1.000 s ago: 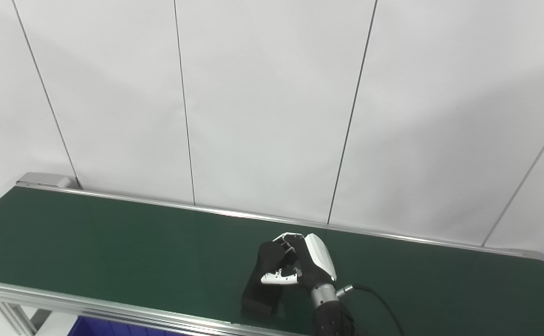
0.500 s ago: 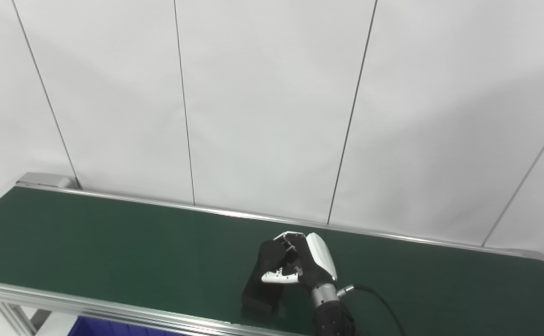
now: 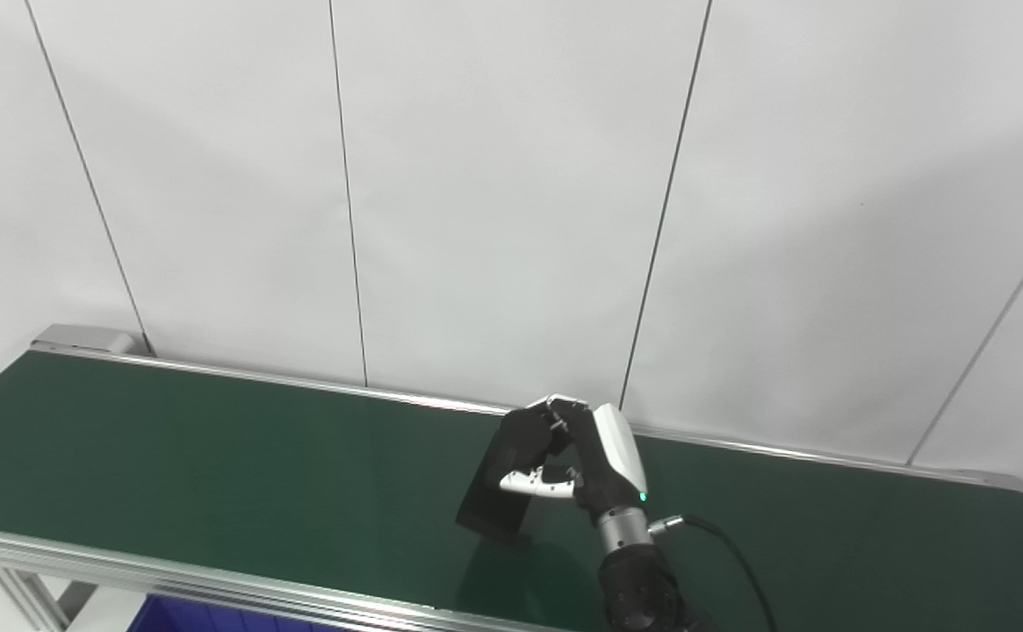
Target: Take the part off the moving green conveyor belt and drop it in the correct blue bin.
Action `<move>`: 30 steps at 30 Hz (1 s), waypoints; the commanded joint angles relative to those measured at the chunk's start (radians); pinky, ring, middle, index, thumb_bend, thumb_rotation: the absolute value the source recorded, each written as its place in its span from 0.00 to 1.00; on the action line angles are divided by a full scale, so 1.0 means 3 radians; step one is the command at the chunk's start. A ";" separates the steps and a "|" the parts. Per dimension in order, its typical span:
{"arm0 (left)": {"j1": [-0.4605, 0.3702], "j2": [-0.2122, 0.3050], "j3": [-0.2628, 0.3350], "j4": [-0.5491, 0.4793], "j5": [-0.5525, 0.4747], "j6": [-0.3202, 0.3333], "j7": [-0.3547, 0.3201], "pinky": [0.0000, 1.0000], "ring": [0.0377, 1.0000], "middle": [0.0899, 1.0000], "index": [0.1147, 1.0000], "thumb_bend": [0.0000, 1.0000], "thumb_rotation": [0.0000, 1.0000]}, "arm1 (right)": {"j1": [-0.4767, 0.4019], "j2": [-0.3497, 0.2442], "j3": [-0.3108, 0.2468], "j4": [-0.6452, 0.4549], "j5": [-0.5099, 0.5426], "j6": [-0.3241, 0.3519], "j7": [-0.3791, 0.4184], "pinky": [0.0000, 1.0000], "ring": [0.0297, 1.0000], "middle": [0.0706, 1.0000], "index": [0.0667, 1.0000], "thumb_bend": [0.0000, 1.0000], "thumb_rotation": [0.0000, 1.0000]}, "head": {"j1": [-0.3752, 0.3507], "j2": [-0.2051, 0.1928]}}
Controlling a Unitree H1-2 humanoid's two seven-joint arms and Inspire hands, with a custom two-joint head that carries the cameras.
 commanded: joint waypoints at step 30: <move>-0.0209 0.0150 0.0160 0.0050 -0.0140 -0.0129 -0.0129 0.84 0.87 0.88 0.90 0.96 0.41 | 0.0986 -0.0346 -0.0448 -0.3225 0.0088 0.1128 0.0970 0.38 0.40 0.44 0.49 0.52 0.00 | -0.0729 0.0357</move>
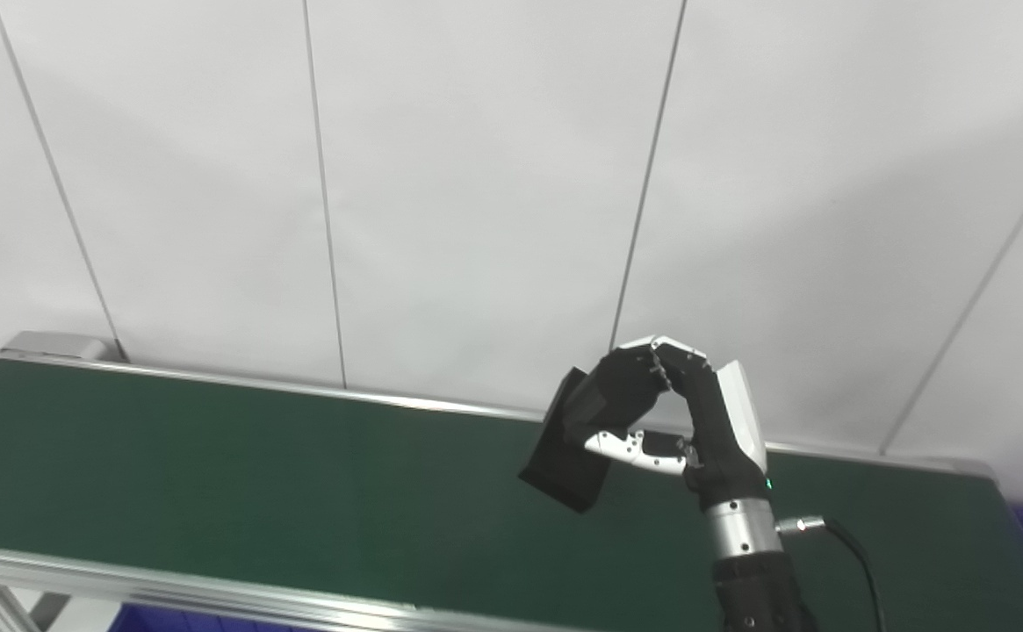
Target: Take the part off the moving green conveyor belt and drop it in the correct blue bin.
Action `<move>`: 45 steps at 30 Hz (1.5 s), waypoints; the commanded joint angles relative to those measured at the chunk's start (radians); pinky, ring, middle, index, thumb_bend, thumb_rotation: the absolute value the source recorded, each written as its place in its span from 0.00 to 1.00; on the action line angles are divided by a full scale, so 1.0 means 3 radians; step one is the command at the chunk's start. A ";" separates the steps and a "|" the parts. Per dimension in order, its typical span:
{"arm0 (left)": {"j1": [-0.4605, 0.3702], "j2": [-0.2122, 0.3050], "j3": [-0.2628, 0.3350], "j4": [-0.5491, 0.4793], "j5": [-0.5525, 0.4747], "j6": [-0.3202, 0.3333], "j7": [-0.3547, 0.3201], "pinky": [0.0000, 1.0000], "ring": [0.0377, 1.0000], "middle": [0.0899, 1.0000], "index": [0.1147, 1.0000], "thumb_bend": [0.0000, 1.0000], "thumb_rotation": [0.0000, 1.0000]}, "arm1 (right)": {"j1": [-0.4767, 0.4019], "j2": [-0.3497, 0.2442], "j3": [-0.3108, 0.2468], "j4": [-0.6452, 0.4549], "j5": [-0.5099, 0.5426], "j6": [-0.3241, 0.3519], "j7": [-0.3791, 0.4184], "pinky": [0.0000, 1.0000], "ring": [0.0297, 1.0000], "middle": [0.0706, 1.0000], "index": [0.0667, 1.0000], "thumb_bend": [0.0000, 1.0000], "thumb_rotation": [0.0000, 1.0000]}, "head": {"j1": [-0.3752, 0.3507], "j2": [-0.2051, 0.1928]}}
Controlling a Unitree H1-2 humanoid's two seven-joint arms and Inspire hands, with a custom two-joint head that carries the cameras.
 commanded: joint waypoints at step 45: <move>-0.0016 0.0308 0.0188 -0.0735 -0.0278 0.0417 -0.0145 0.77 0.84 0.86 0.88 0.95 0.47 | 0.1668 -0.0037 -0.0349 -0.1513 -0.0137 0.0317 0.0147 0.39 0.41 0.45 0.48 0.52 0.00 | -0.0394 0.0797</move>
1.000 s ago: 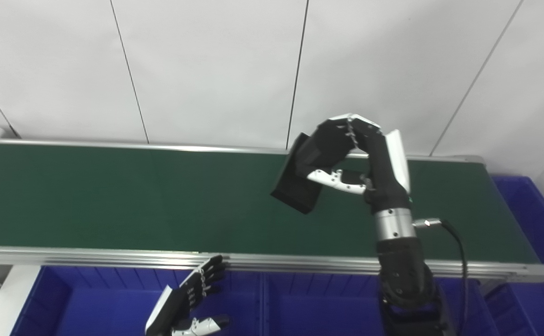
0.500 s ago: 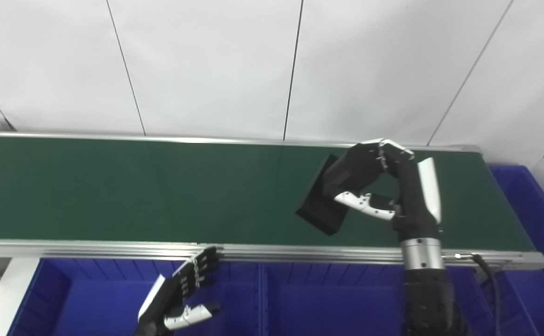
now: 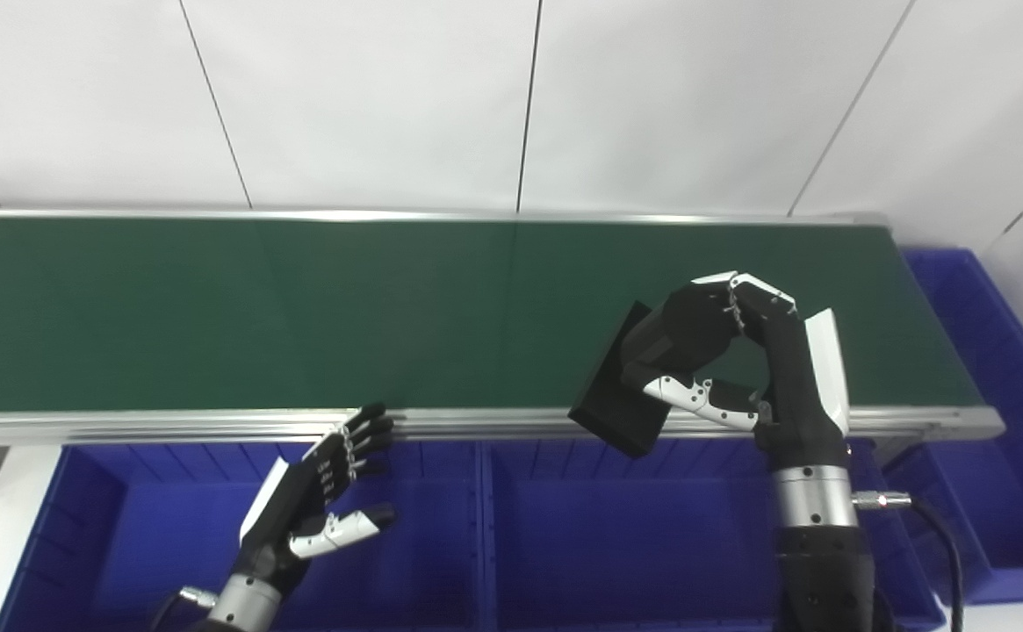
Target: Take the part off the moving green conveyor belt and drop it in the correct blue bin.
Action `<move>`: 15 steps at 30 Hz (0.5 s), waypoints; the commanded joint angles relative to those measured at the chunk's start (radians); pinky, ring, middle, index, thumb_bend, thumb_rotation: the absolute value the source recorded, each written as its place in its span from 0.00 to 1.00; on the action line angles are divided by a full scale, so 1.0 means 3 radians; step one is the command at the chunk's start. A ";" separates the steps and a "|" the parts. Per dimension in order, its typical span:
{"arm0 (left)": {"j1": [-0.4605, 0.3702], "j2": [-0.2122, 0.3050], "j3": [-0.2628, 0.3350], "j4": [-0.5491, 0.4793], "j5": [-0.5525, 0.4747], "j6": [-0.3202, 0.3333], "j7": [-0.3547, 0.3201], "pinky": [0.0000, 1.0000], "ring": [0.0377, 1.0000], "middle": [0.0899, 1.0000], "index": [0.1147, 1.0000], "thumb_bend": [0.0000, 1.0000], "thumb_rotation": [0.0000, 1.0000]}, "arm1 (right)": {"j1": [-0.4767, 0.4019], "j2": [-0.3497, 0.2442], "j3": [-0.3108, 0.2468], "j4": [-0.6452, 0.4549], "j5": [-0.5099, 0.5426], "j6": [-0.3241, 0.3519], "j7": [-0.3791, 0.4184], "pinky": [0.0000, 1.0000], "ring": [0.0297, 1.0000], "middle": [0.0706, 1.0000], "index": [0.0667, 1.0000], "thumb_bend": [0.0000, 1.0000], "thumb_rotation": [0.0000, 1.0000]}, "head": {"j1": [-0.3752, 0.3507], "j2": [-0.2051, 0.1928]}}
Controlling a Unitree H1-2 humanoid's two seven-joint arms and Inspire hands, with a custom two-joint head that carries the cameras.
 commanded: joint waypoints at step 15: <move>0.0035 0.0038 0.0000 -0.0279 -0.0011 0.0040 -0.0030 0.76 0.81 0.83 0.87 0.97 0.50 | 0.0125 0.0087 0.0211 0.0319 -0.0227 -0.0067 -0.0058 0.37 0.40 0.44 0.49 0.52 0.00 | -0.0016 0.0087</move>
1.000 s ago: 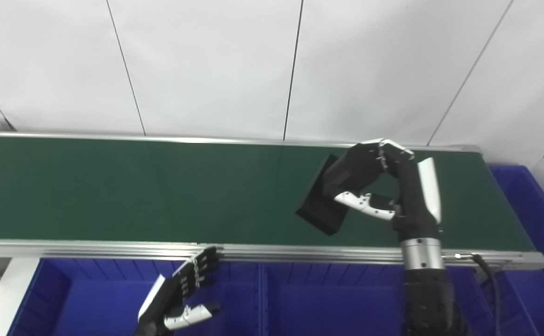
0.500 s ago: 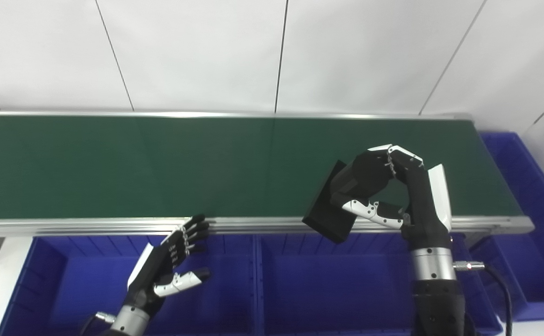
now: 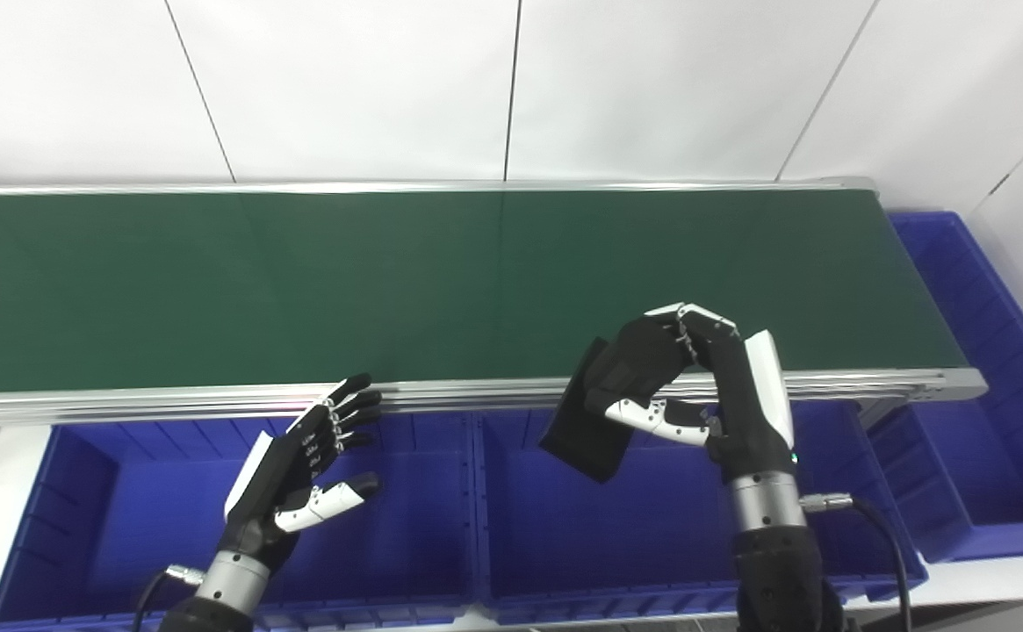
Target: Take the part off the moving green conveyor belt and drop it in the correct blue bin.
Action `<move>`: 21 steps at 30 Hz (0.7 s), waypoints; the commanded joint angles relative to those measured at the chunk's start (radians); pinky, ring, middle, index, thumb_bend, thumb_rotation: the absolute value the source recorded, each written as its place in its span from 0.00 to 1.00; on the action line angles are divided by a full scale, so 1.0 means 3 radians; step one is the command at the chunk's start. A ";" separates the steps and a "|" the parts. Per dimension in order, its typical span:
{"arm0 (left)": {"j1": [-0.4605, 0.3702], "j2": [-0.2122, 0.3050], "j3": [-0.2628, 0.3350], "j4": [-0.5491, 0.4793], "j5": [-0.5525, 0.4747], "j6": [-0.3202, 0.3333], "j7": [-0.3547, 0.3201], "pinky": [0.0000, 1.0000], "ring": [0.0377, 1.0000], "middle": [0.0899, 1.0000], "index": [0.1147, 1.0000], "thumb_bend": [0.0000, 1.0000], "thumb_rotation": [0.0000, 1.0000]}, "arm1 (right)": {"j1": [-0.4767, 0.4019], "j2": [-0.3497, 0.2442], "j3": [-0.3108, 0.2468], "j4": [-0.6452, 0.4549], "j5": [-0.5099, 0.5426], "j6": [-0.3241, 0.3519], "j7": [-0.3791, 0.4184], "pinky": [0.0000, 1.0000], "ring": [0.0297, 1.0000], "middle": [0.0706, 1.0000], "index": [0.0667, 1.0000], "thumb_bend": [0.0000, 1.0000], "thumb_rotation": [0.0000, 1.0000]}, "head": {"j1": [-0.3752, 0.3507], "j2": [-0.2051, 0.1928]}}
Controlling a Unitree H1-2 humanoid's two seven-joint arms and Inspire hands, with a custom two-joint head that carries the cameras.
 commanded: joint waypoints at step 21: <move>0.0104 -0.0005 -0.0046 -0.0369 -0.0051 0.0113 -0.0026 0.77 0.84 0.85 0.87 0.97 0.49 | -0.0167 -0.0084 0.0221 0.0526 0.0081 -0.0115 0.0035 0.43 0.44 0.47 0.44 0.52 0.00 | 0.0002 0.0086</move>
